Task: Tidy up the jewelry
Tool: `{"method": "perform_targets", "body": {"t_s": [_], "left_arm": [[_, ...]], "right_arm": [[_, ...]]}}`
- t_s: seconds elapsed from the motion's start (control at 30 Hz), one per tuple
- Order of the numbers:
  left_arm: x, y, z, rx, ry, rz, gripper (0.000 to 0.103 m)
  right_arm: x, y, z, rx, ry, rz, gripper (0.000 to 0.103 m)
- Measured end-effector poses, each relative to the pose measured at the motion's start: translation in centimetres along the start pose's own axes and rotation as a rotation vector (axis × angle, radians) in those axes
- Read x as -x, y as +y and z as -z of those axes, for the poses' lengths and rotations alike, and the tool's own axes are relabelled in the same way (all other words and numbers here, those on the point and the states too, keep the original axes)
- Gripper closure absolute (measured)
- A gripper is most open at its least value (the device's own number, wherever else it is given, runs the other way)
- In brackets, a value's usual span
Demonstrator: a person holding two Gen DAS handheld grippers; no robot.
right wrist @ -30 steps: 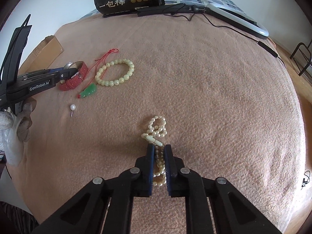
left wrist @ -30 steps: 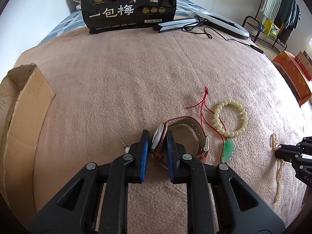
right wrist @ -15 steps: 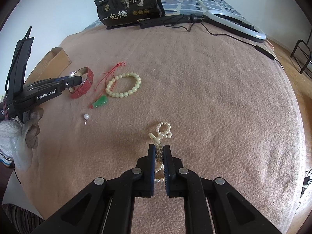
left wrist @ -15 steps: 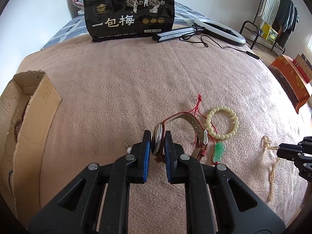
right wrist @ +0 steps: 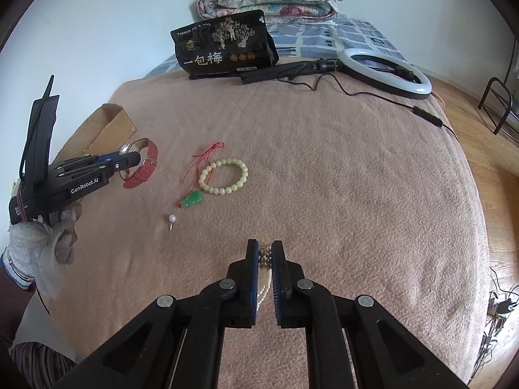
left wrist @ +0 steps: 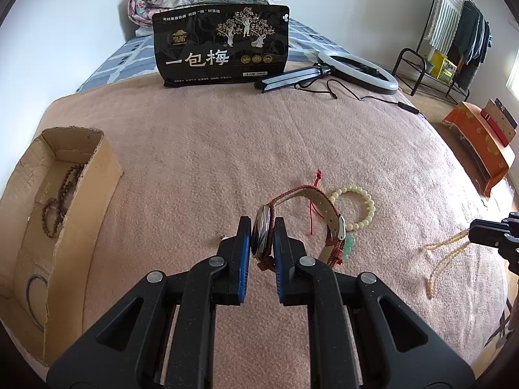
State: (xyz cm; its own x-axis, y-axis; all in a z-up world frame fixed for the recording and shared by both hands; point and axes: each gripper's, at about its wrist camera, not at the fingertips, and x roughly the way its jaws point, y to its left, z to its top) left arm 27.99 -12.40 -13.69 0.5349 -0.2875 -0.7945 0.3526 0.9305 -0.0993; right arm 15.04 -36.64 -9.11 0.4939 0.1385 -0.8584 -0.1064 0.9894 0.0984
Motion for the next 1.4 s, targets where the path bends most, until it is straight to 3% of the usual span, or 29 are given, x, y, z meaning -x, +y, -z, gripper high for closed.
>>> {"method": "perform_targets", "body": {"t_s": [0.63, 1.4], "left_arm": [[6.5, 3.0, 1.5, 0.029, -0.063, -0.034, 0.092], [12.2, 13.1, 4.5, 0.153, -0.104, -0.151, 0.092]], "right_arm": [[5.2, 3.7, -1.7, 0.057, -0.087, 0.007, 0.098], [5.6, 13.8, -6.0, 0.186, -0.142, -0.079, 0.098]]}}
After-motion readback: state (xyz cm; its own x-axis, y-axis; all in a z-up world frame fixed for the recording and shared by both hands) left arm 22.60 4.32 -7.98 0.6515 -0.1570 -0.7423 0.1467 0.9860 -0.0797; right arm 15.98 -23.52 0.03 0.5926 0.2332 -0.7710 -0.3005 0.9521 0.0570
